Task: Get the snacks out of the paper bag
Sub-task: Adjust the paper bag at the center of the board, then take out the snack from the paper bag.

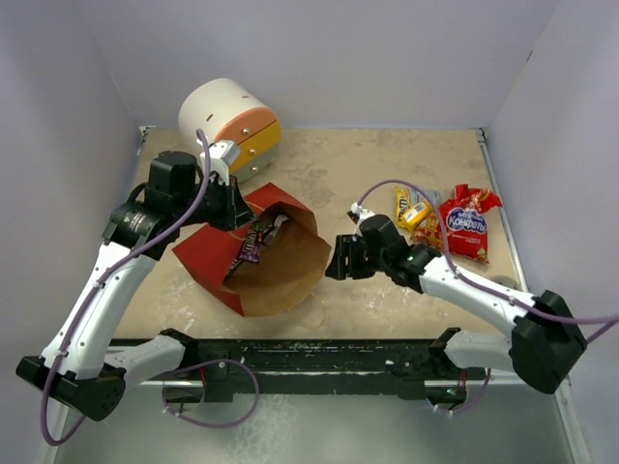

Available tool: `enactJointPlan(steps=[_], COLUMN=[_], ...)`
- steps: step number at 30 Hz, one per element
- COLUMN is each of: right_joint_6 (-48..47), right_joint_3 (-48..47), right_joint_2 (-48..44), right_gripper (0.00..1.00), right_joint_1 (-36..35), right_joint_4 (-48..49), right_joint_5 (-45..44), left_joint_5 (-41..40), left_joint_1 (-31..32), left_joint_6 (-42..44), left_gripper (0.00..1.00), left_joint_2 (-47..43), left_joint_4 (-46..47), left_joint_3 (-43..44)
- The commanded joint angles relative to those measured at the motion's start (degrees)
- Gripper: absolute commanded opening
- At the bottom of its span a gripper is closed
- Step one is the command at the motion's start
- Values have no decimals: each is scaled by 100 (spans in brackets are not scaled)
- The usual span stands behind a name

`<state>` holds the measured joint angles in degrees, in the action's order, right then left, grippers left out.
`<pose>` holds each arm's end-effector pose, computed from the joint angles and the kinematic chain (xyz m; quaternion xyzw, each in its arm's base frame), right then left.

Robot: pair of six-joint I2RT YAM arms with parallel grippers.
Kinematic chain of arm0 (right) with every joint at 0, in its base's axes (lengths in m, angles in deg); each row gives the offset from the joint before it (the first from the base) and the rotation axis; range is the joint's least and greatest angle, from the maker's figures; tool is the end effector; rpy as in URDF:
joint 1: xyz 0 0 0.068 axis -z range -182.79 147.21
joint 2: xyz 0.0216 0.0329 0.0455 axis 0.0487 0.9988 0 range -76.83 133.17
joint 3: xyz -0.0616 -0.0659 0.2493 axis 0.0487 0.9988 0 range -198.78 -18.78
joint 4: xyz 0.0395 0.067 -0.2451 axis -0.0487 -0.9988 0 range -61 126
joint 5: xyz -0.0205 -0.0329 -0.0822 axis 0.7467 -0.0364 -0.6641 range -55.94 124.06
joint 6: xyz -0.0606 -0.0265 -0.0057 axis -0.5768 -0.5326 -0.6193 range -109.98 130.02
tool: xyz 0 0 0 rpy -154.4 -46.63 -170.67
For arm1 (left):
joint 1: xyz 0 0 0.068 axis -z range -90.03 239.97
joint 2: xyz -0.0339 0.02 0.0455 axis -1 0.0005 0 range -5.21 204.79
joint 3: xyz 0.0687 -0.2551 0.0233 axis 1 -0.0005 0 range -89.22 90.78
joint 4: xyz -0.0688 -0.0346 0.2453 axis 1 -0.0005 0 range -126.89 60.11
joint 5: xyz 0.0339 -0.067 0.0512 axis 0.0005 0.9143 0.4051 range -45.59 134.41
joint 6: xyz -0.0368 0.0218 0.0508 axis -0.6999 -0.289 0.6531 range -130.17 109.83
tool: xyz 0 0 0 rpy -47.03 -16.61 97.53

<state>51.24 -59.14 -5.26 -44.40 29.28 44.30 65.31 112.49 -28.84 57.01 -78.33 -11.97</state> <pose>0.1992 0.1896 0.2058 -0.0423 0.8948 0.3492 0.2748 0.1960 -0.1017 0.3927 0.1149 0.8625 -0.3135 0.3802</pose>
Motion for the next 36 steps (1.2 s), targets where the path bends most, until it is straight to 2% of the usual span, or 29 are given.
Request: enactJointPlan(steps=[1, 4, 7, 13, 16, 19, 21, 25, 27, 36], right_joint_6=[-1567, -2212, -2562, -3274, -4276, -6466, -7535, -8487, -9041, -9946], right_joint_3=[-557, -922, -1178, -1685, -1273, -593, -461, -847, -1100, -2137], right_joint_2=[-497, -864, -1042, -572, -393, -281, -95, 750, 1151, 2615], right_gripper=[59, 61, 61, 63, 64, 63, 74, 79, 79, 72], right_joint_1=[-25, -208, -581, -1739, -2136, -2347, -2392, -2307, -2207, -1596], right_joint_4=[-1150, -1160, -633, 505, 1588, 2514, 2729, 2673, 2519, 2233], right_joint_5=[-843, -742, -678, -1073, -841, 330, 327, -92, -151, -532], left_joint_5=[-31, 24, 39, 37, 86, 130, 146, 185, 206, 243], left_joint_1=[9, 11, 9, 6, 12, 10, 12, 7, 9, 7], left_joint_6=[9, 65, 135, 233, 212, 194, 186, 181, 174, 155], left_gripper=[0, 0, 0, 0, 0, 0, 0, 0, 0, 0], left_joint_2=[58, 147, 233, 356, 412, 458, 495, 580, 600, 613], left_joint_4=[-28, -45, -92, -75, 2, 78, 107, 118, 123, 71], left_joint_3=[88, 154, 235, 347, 403, 475, 523, 611, 636, 651])
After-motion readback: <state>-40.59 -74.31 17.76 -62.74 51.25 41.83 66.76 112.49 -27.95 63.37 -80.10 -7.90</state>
